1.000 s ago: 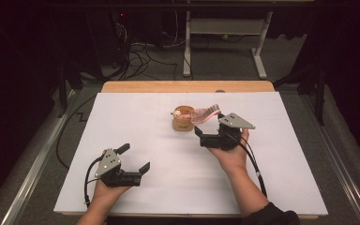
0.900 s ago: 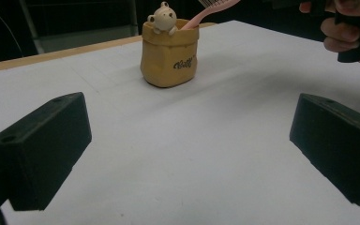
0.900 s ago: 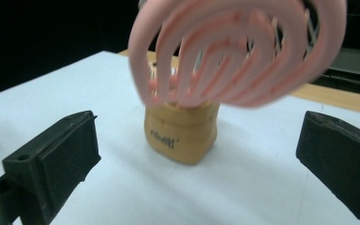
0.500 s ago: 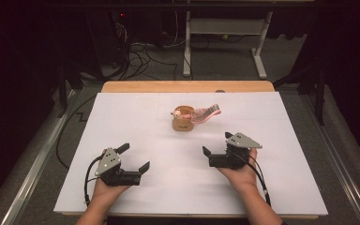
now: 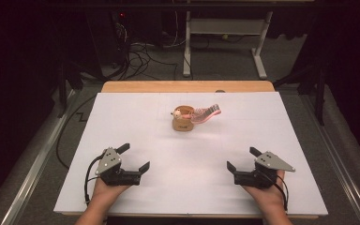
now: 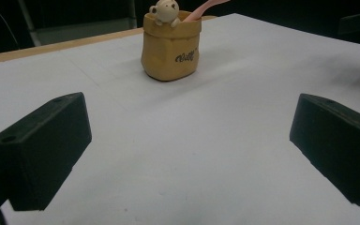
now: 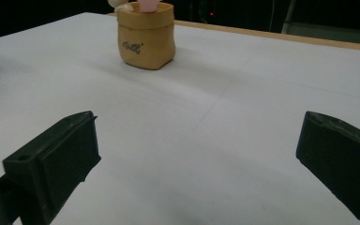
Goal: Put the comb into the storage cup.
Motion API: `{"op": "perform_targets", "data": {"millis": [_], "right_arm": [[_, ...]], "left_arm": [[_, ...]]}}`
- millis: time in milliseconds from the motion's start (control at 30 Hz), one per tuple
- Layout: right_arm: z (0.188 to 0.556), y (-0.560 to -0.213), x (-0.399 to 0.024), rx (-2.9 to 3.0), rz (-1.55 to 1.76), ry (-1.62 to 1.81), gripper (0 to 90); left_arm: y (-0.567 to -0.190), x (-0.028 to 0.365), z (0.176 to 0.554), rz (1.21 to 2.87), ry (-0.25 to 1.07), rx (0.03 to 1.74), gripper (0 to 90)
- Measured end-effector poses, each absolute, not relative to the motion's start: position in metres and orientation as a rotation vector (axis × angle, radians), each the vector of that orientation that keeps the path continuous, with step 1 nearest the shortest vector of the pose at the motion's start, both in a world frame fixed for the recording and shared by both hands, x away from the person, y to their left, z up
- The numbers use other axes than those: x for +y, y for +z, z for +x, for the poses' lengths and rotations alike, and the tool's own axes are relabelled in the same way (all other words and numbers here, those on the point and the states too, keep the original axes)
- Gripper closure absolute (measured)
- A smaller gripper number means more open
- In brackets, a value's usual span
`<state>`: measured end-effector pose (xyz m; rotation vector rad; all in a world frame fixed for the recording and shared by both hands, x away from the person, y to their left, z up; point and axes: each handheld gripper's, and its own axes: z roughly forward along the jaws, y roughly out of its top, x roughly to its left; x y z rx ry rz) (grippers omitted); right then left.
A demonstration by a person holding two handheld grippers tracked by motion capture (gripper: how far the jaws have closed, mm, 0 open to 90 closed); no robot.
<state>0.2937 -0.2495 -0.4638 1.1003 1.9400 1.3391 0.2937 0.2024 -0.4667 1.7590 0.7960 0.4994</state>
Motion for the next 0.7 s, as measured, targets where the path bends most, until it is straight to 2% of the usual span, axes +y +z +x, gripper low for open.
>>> {"op": "perform_targets", "data": {"millis": [300,700], "right_arm": [[0.275,-0.456,-0.296,1.803,1.157,1.39,0.2],[0.276,-0.455,-0.29,1.819,1.132,1.397,0.2]], "left_arm": [[-0.466,0.2,0.292,1.767,0.486,0.793,0.0],[-0.465,0.201,0.29,1.758,0.486,0.799,0.0]]}}
